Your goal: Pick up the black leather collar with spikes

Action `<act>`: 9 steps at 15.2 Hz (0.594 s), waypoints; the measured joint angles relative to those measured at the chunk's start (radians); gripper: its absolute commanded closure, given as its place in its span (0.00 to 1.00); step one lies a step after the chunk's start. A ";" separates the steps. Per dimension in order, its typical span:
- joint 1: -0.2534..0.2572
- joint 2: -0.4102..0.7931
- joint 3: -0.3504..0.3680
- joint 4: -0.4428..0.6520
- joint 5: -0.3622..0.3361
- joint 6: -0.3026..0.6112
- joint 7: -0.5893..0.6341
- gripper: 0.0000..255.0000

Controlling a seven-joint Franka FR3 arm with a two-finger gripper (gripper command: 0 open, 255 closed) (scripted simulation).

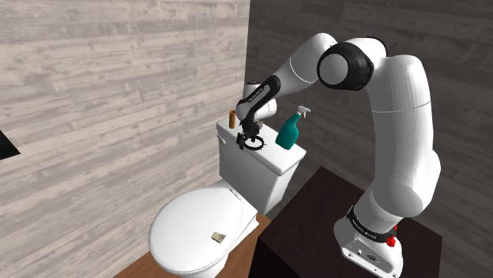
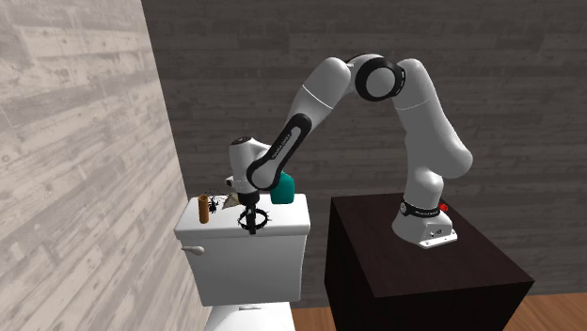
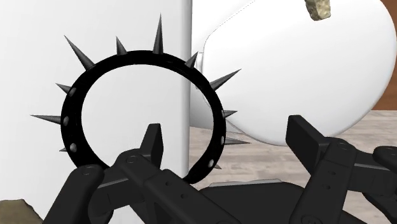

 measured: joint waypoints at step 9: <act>-0.001 0.012 0.001 0.007 0.001 0.006 -0.001 1.00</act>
